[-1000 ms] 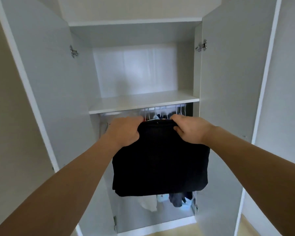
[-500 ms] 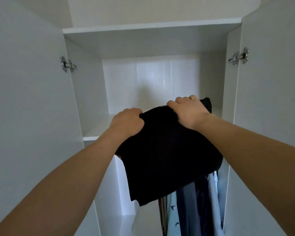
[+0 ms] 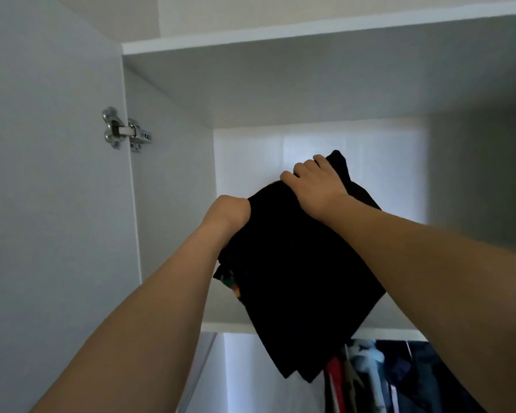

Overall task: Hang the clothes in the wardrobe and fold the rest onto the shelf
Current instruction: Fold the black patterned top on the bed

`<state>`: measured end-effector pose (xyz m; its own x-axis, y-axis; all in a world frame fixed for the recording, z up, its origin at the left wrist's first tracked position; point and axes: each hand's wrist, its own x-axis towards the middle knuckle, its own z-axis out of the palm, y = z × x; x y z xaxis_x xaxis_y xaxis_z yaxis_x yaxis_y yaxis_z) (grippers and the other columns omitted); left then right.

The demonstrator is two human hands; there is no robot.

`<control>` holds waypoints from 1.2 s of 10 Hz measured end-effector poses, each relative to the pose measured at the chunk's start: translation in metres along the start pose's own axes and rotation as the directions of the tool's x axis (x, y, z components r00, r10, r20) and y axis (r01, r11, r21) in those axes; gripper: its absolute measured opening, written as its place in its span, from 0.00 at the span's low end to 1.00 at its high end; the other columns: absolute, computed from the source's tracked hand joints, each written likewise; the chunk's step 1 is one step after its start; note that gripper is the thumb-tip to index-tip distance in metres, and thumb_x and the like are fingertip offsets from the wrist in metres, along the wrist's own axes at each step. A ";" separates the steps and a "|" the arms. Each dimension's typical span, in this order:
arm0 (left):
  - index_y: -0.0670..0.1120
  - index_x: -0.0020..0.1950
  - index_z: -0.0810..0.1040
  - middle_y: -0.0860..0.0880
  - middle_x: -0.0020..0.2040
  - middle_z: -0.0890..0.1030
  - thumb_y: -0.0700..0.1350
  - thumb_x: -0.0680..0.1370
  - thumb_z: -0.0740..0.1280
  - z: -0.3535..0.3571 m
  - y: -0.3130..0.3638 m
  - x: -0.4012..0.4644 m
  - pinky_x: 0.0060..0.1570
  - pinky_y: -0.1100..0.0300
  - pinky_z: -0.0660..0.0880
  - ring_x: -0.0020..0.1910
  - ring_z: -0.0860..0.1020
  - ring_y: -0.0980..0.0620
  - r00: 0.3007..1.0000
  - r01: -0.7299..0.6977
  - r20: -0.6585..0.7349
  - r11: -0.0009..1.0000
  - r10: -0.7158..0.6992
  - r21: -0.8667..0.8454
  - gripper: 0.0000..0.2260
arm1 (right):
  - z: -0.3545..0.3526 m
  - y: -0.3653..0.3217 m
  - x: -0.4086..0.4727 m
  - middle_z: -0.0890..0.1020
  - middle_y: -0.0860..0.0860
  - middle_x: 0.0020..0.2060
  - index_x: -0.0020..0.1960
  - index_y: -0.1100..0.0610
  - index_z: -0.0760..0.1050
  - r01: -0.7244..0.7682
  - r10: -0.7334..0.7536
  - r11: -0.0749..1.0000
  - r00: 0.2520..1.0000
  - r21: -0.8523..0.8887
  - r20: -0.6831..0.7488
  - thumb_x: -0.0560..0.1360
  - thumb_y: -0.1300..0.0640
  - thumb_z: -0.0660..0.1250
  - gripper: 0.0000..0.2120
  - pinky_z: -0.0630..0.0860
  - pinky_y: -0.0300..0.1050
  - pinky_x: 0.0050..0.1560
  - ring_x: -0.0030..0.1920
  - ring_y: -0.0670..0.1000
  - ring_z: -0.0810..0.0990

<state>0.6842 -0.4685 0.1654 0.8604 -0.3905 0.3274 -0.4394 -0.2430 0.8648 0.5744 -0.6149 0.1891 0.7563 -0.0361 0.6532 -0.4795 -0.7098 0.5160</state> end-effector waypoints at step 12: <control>0.57 0.77 0.56 0.50 0.79 0.53 0.59 0.79 0.42 0.072 -0.175 0.129 0.68 0.31 0.39 0.77 0.51 0.43 0.942 -0.228 0.326 0.563 -0.078 0.795 0.26 | 0.236 -0.118 0.076 0.43 0.53 0.78 0.77 0.44 0.45 -0.664 0.159 0.671 0.564 0.330 0.810 0.79 0.36 0.44 0.30 0.52 0.69 0.70 0.75 0.66 0.41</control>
<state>0.8534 -0.5403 0.0287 0.7608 -0.6383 0.1169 -0.6487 -0.7531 0.1094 0.7936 -0.6996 0.0475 0.7107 -0.7035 0.0016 -0.6770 -0.6844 -0.2707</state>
